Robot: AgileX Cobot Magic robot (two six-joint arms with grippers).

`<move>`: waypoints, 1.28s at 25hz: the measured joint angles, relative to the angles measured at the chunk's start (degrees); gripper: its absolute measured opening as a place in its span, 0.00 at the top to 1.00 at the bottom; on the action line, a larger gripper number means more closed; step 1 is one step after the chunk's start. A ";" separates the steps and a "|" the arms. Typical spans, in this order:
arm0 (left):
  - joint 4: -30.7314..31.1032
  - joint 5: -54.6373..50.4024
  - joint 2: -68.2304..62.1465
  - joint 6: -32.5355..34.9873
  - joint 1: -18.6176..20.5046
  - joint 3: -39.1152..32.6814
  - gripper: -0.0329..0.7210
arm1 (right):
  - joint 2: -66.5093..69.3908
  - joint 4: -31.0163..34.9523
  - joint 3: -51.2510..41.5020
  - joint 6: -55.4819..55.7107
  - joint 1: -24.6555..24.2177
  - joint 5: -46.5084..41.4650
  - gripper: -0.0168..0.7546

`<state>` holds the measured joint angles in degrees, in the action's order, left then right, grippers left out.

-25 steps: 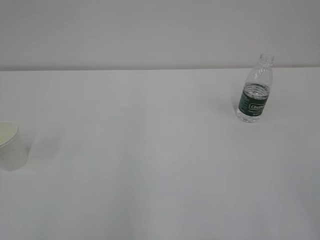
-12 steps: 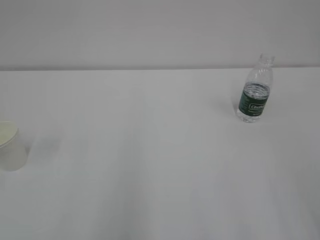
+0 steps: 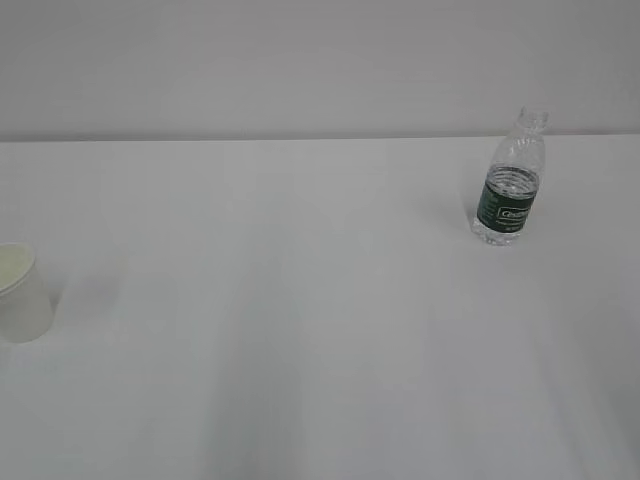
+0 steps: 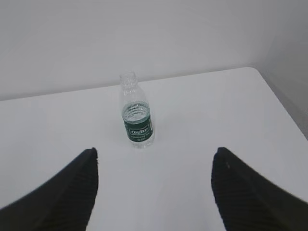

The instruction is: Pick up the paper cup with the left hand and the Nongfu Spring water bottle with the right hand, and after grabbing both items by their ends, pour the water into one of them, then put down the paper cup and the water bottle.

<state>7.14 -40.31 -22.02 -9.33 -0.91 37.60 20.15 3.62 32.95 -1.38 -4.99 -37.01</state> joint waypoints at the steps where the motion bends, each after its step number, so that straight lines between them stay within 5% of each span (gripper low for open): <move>1: 0.45 0.78 -0.55 0.00 -0.10 0.00 0.39 | 0.82 0.29 0.00 0.00 0.00 1.19 0.26; 32: -3.43 22.51 -19.61 -3.09 -1.48 0.00 0.41 | 15.05 2.21 0.00 -5.53 0.78 17.24 0.26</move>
<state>3.71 -17.80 -41.63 -12.42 -2.39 37.60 35.20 5.83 32.95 -6.91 -4.20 -19.77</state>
